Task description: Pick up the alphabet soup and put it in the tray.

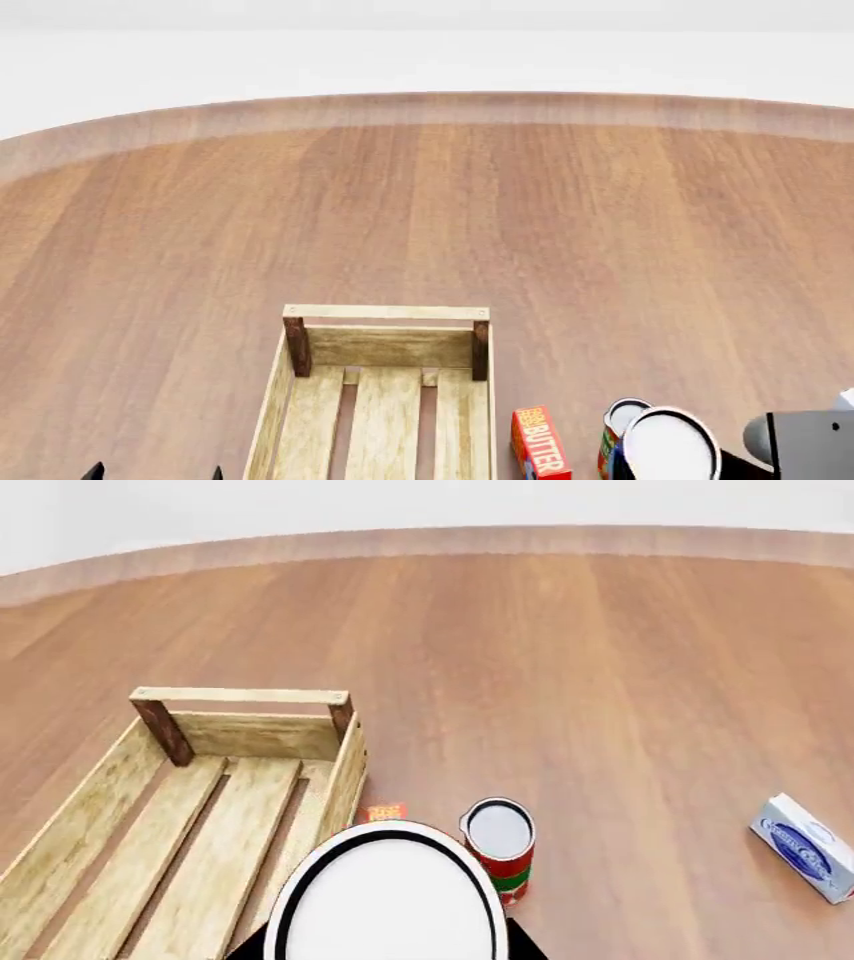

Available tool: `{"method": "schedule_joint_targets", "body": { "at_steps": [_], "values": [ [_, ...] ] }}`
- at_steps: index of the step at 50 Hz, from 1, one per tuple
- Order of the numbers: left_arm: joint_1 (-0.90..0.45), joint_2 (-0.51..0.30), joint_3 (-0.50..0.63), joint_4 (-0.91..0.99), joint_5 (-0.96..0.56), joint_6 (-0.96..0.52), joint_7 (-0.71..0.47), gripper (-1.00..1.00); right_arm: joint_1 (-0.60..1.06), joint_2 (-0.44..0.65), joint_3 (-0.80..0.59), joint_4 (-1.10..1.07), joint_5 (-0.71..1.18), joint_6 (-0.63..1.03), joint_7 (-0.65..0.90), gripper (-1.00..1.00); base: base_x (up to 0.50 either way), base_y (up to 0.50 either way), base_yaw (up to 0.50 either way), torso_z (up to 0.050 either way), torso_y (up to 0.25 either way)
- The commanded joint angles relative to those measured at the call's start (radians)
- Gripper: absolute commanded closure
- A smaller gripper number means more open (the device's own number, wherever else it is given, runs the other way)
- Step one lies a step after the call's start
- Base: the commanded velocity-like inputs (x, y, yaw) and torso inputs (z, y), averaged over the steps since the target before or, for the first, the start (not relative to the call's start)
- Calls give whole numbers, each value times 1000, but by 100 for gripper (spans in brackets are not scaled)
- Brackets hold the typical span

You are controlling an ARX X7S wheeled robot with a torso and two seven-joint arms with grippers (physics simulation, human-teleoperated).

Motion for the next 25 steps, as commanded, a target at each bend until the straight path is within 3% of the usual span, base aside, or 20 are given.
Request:
{"method": "schedule_joint_targets", "body": {
  "at_steps": [1,25],
  "values": [
    [0,-4,7,-1,7,8,-7,-100,199,-32,-146,19,16,52,29,100,0,0,0,0,0],
    [0,-12,14,5,1,15,-18,-100,412,-106,-495,290,-136,-96,-67,100,0,0,0,0,0]
  ]
}}
